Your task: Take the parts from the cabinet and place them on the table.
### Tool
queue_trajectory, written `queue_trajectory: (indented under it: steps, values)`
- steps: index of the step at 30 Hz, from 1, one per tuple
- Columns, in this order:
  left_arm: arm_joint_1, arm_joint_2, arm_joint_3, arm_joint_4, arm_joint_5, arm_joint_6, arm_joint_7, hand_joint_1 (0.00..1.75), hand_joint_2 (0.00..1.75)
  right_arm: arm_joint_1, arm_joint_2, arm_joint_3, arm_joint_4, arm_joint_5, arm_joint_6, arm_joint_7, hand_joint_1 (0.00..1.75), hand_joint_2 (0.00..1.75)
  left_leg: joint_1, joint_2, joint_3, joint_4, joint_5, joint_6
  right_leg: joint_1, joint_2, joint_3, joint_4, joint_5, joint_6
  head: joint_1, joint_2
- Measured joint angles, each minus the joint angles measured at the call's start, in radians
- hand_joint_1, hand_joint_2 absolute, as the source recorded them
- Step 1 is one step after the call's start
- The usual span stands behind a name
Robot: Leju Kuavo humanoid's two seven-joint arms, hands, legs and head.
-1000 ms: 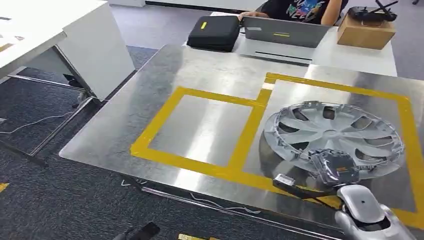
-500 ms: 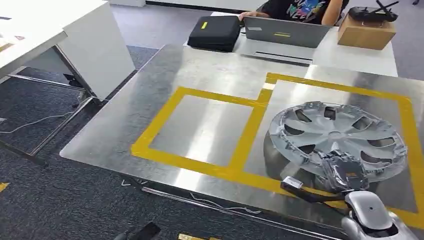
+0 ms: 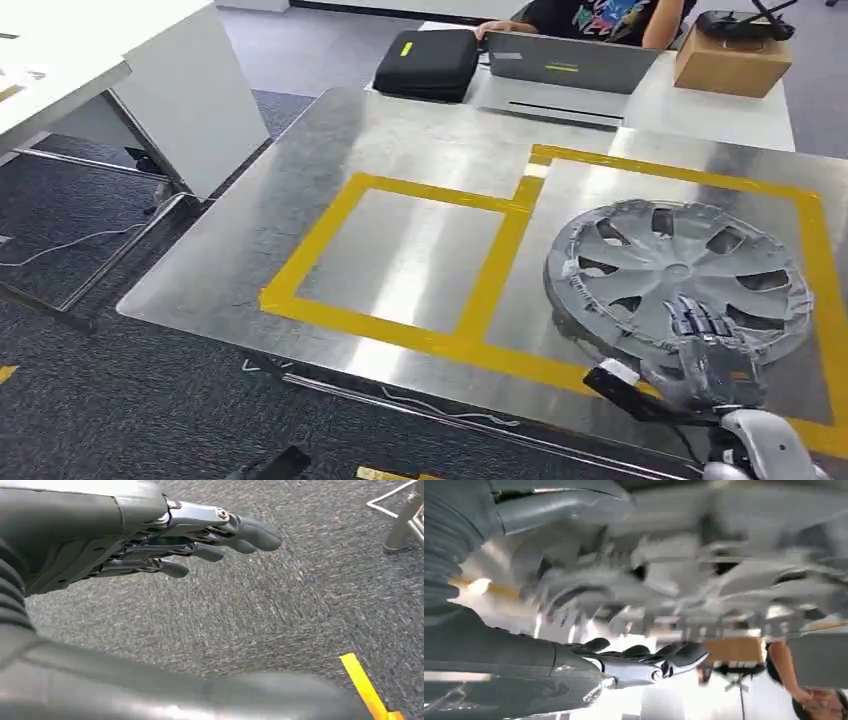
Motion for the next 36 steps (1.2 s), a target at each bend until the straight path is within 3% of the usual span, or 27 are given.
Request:
queue_trajectory:
  steps: [8,13,16,19,23,26,27,28,31,32,33,34,36]
  values:
    - [0.023,0.002,0.053,0.000,0.026,0.005,-0.039,0.00,0.00,0.095,0.058,0.011,-0.168,-0.469,0.089,-0.177,0.00,1.75,0.000,0.000,0.000,0.000,0.000,0.000,0.000,0.000,0.000,0.000,-0.001,-0.001,0.000,0.000]
    - [0.025,0.003,0.069,0.000,0.028,0.005,-0.040,0.00,0.00,0.137,0.089,0.014,-0.203,-0.559,0.095,-0.223,0.00,1.75,0.000,0.000,0.000,0.000,0.000,0.000,0.000,0.000,-0.002,0.000,-0.001,-0.001,0.000,0.000]
    - [0.027,0.002,0.083,0.000,0.034,0.007,-0.050,0.00,0.00,0.169,0.127,0.012,-0.230,-0.541,0.037,-0.292,0.00,1.75,0.000,0.000,0.000,0.000,-0.001,0.000,0.000,-0.001,-0.009,0.000,-0.002,-0.001,0.000,0.000]
    - [0.031,0.001,0.095,0.000,0.037,0.008,-0.063,0.00,0.00,0.219,0.180,0.009,-0.284,-0.484,-0.073,-0.371,0.00,1.75,0.000,0.000,0.000,0.000,-0.001,-0.001,0.000,-0.001,-0.009,0.000,-0.002,-0.001,0.000,0.000]
    - [0.041,0.000,0.124,0.000,0.061,-0.003,-0.112,0.00,0.00,0.282,0.303,-0.029,-0.327,-0.472,-0.201,-0.474,0.00,1.75,-0.003,0.000,-0.001,0.004,-0.004,0.005,-0.003,0.000,0.000,-0.003,0.000,0.003,0.000,0.000]
    - [0.044,-0.001,0.140,0.000,0.067,-0.007,-0.130,0.00,0.00,0.300,0.401,-0.091,-0.327,-0.472,-0.234,-0.557,0.00,1.75,0.001,0.001,0.005,-0.014,0.003,0.015,-0.001,0.002,0.002,-0.011,0.002,0.010,-0.001,0.000]
    - [0.045,-0.005,0.143,0.000,0.067,-0.008,-0.131,0.00,0.00,0.304,0.420,-0.110,-0.326,-0.473,-0.235,-0.566,0.00,1.75,0.008,0.005,0.014,-0.029,0.011,0.019,-0.001,-0.004,-0.005,0.001,-0.008,0.011,0.000,0.000]
    - [0.045,-0.006,0.148,0.000,0.068,-0.009,-0.133,0.00,0.00,0.306,0.436,-0.126,-0.326,-0.475,-0.237,-0.571,0.00,1.75,0.008,0.008,0.016,-0.035,0.013,0.023,0.002,-0.012,-0.019,0.033,-0.036,0.013,0.004,0.000]
    - [0.050,-0.010,0.154,0.000,0.068,-0.012,-0.134,0.00,0.00,0.308,0.470,-0.153,-0.323,-0.474,-0.240,-0.575,0.00,1.75,0.008,0.017,0.012,-0.033,0.018,0.022,-0.006,-0.020,-0.113,0.238,-0.147,0.023,0.006,0.000]
    - [0.052,-0.010,0.158,0.000,0.068,-0.013,-0.134,0.00,0.00,0.308,0.484,-0.168,-0.320,-0.455,-0.262,-0.575,0.00,1.75,0.009,0.020,0.010,-0.032,0.019,0.020,-0.008,-0.021,-0.131,0.279,-0.154,0.026,0.007,0.000]
    - [0.053,-0.010,0.160,0.000,0.068,-0.014,-0.136,0.00,0.00,0.308,0.501,-0.188,-0.316,-0.436,-0.298,-0.575,0.00,1.75,0.011,0.021,0.009,-0.032,0.020,0.019,-0.013,-0.023,-0.122,0.267,-0.132,0.029,0.006,0.000]
    - [0.053,-0.011,0.160,0.000,0.066,-0.014,-0.137,0.00,0.00,0.308,0.510,-0.205,-0.313,-0.426,-0.338,-0.574,0.00,1.75,0.012,0.021,0.008,-0.032,0.022,0.016,-0.017,-0.025,-0.091,0.216,-0.094,0.032,0.006,0.000]
    - [0.053,-0.014,0.161,0.000,0.065,-0.013,-0.140,0.00,0.00,0.308,0.528,-0.230,-0.303,-0.428,-0.448,-0.566,0.00,1.75,0.018,0.021,0.006,-0.028,0.023,0.005,-0.026,-0.035,0.021,0.020,-0.013,0.043,0.007,0.000]
